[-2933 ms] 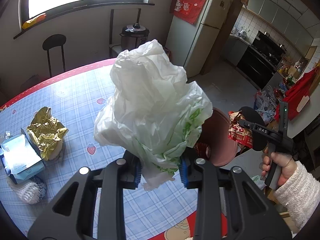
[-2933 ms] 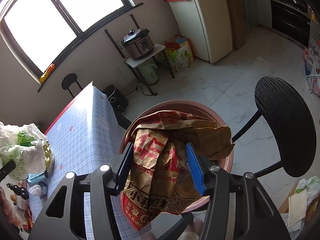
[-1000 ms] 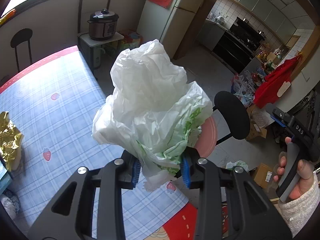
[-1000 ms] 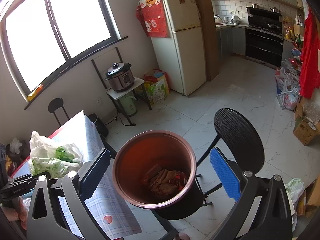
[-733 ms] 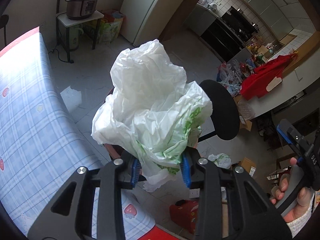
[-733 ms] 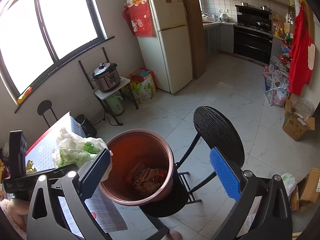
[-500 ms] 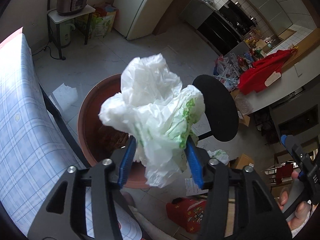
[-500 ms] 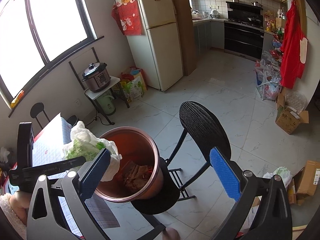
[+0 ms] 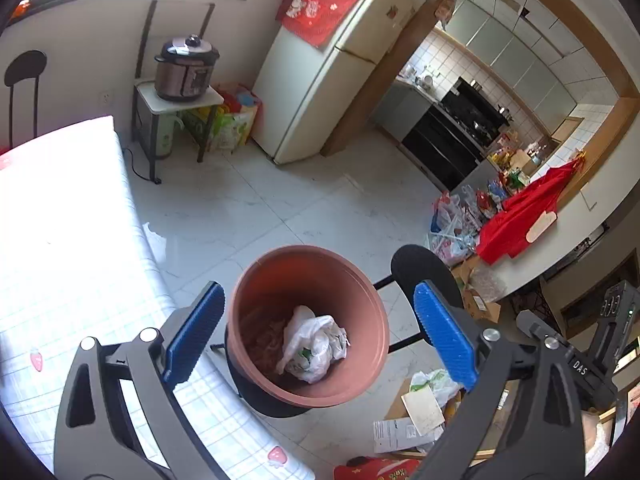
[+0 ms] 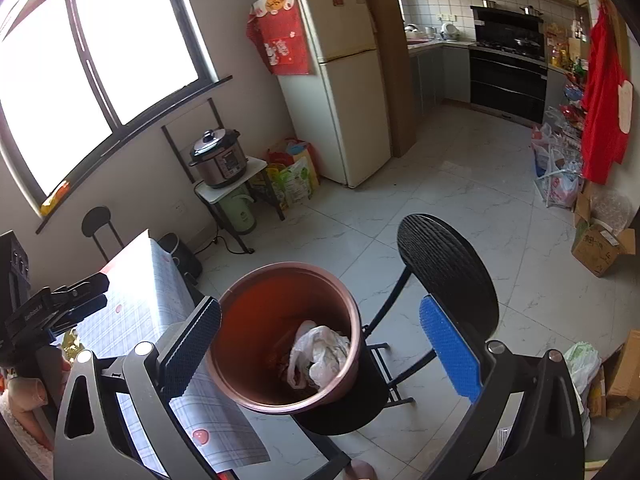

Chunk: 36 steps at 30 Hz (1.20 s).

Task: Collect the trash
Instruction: 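Lower the white plastic bag into the bin and open the left tool, then move both tools back over the table toward the remaining trash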

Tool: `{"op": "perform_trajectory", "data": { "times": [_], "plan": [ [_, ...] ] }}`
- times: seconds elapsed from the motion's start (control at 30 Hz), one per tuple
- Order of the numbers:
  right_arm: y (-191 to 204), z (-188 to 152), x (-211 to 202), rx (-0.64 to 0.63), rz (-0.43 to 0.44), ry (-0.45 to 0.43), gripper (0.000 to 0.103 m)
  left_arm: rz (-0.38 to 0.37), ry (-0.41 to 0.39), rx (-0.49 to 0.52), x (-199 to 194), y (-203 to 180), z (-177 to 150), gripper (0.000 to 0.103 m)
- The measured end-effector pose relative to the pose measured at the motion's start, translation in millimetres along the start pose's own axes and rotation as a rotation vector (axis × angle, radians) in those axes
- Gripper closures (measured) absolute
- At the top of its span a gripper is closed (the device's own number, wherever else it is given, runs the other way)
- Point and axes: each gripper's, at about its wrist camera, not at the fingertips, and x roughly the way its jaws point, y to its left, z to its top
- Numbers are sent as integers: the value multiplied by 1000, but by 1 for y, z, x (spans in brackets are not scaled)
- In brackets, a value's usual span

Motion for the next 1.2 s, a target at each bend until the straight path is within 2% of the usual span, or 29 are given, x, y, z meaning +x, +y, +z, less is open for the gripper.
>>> {"op": "perform_trajectory", "data": {
  "times": [0.07,0.17,0.33,0.5,0.63,0.77,0.93,1.1,1.2],
  "plan": [
    [15,2,3,-23,37,3,5,5,-49,-7,-24,11,-1,6],
    [40,4,10,-64,98,18,5,62,-103,-37,-61,34,-13,6],
    [91,2,27,-154,199,55,5,233,-123,-162,-116,94,-51,6],
    [151,-12,50,-260,308,118,5,460,-140,-272,-179,147,-105,6],
    [206,-33,62,-363,343,166,5,568,-171,-350,-234,182,-148,6],
    [261,-54,58,-383,375,189,5,608,-221,-376,-285,215,-183,6],
    [330,-92,59,-370,410,247,6,629,-264,-412,-340,274,-211,6],
    [400,-130,61,-401,434,307,6,640,-277,-452,-383,340,-221,6],
    [443,-151,59,-468,430,319,6,658,-258,-464,-399,373,-223,6]
  ]
}}
